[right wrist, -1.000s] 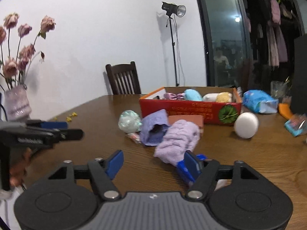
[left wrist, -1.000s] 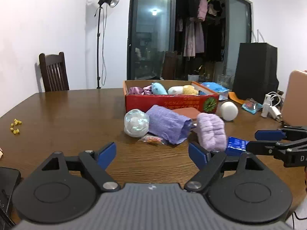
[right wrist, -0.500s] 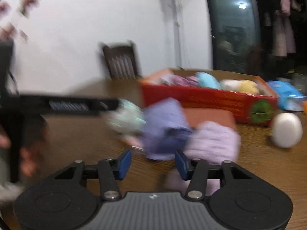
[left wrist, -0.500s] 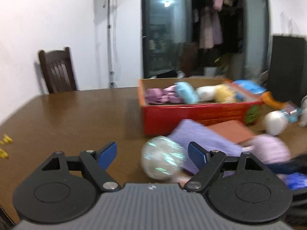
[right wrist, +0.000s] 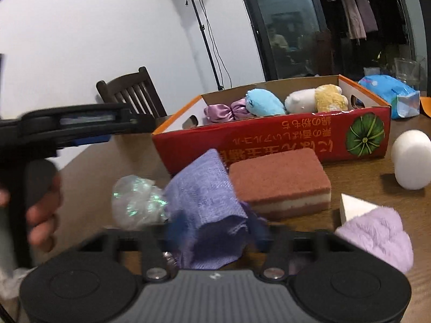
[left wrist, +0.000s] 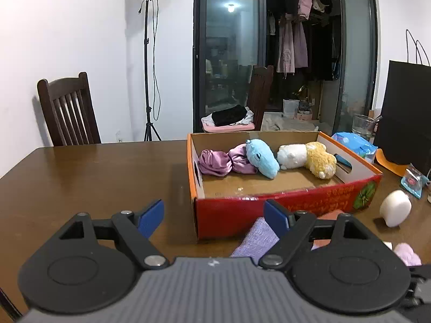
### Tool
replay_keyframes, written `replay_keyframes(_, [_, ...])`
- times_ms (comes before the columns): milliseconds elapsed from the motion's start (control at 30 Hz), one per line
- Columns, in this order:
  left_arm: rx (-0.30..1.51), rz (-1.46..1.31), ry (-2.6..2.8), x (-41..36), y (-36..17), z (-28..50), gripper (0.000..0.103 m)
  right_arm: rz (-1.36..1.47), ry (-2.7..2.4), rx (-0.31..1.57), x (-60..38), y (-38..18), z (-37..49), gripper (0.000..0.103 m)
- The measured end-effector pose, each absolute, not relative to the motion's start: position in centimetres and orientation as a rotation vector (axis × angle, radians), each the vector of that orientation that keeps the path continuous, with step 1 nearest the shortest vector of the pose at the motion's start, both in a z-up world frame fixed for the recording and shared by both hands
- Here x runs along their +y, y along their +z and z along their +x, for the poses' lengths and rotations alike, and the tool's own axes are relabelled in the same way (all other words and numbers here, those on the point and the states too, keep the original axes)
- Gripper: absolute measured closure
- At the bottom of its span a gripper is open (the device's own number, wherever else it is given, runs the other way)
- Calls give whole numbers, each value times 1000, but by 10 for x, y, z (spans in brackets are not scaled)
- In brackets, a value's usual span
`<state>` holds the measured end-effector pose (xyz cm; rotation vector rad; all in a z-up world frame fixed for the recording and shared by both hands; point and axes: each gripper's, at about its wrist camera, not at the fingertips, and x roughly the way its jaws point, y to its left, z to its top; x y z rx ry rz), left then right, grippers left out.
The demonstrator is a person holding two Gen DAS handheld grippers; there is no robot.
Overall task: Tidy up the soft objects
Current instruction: 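Close both grippers on the lavender knit cloth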
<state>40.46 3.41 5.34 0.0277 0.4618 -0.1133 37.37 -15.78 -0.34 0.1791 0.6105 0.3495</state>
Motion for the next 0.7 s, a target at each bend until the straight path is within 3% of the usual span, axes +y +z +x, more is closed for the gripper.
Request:
replay_keyframes(100, [432,29,-90,37,60,383,20,195,387,570,-169,1,365,96])
replay_keyframes(267, [373,-69,-123,50,79,317,20,113,537,427,-194,55,309,97])
replay_keyframes(433, [455,-191,-270,48,52,249,19,85,837,618,-235,59,259,94])
replay_keyframes(600, [690,-309,-370,25,-4,234,24,25,693,749,-254,15,244,74])
replay_keyframes(700, [686,-329,-370,24,-6,221,23,113,627,715,-262,10,236,62])
